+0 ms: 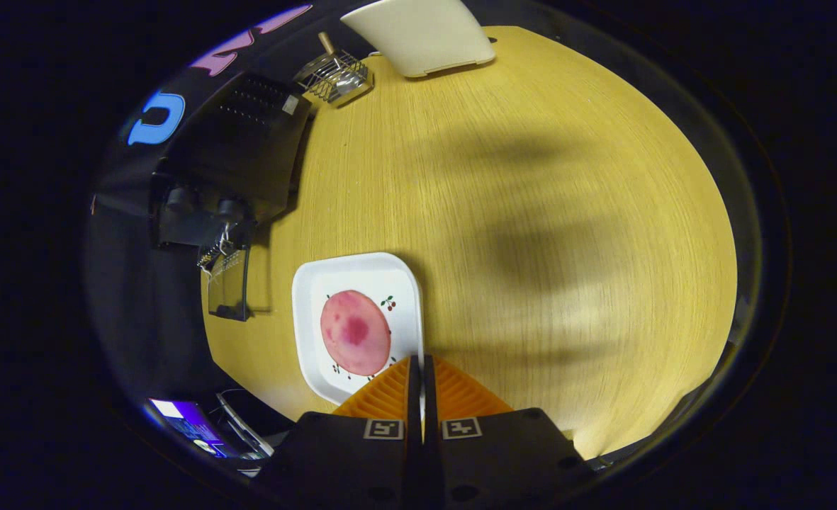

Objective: Open the toaster oven, put the food inside, and close the toaster oven door.

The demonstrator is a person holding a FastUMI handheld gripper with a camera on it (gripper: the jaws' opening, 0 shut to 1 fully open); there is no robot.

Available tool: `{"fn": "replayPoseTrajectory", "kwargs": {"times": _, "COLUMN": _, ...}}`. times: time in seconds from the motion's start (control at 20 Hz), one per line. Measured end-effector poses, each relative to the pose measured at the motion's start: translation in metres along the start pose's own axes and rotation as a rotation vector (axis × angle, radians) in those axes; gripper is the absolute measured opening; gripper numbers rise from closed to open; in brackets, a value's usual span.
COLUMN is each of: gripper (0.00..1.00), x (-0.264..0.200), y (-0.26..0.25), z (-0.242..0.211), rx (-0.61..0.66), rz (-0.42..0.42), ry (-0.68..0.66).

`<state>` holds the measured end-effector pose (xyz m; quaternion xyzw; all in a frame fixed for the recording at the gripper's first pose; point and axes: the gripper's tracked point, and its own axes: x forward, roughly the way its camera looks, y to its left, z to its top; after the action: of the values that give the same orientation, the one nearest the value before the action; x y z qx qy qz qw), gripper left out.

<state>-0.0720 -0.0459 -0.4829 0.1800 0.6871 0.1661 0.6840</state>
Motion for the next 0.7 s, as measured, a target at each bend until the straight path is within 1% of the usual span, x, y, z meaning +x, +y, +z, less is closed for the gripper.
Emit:
{"fn": "replayPoseTrajectory", "kwargs": {"times": 0.25, "gripper": 0.05, "x": 0.0, "y": 0.008, "z": -0.001, "rx": 0.039, "rz": 0.067, "ry": -0.04}}
{"fn": "replayPoseTrajectory", "kwargs": {"times": 0.7, "gripper": 0.05, "x": 0.011, "y": 0.03, "z": -0.003, "rx": 0.17, "rz": 0.23, "ry": -0.114}}
